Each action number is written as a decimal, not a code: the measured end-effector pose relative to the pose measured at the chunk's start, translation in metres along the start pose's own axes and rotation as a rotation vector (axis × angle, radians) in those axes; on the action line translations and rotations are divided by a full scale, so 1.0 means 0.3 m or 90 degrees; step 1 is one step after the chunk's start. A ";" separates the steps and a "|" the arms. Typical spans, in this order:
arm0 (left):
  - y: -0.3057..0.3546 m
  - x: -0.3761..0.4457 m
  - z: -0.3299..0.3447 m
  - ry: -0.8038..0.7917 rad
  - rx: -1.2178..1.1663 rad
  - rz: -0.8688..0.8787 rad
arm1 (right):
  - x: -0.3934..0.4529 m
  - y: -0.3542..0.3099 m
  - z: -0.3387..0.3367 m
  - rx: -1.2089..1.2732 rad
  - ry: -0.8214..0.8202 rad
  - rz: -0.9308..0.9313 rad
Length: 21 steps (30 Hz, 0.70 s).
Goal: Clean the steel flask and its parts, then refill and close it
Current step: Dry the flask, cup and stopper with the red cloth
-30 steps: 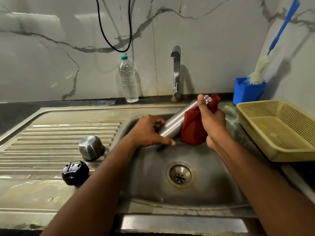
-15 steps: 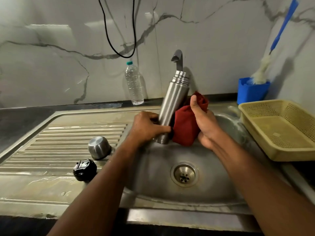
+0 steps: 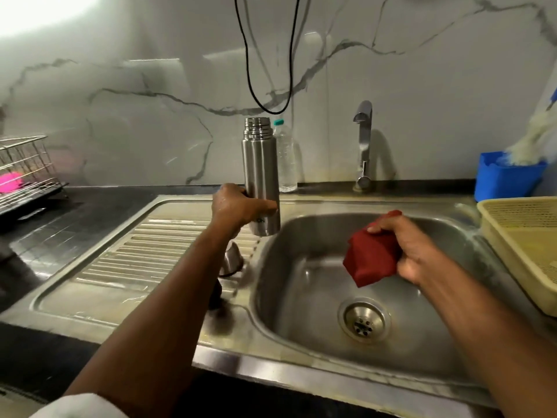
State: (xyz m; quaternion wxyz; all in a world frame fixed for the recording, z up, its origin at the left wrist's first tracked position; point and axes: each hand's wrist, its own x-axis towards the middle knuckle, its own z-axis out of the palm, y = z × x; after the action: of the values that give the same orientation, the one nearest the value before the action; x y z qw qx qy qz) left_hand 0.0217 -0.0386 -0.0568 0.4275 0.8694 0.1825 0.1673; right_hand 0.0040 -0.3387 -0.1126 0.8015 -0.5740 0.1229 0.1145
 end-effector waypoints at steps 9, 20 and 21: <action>-0.086 0.121 -0.111 -0.028 0.069 -0.050 | 0.046 0.043 0.002 -0.113 0.101 -0.023; -0.147 0.147 -0.093 -0.091 -0.012 -0.085 | 0.069 0.051 -0.005 -0.145 0.121 -0.066; -0.152 0.146 -0.096 -0.096 -0.020 -0.083 | 0.068 0.051 -0.005 -0.147 0.115 -0.070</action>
State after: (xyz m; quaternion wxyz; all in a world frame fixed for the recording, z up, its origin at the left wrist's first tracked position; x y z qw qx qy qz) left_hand 0.0394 0.0270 -0.0709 0.4638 0.8590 0.2031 0.0761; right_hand 0.0181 -0.3344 -0.1334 0.7209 -0.6761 0.1492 0.0317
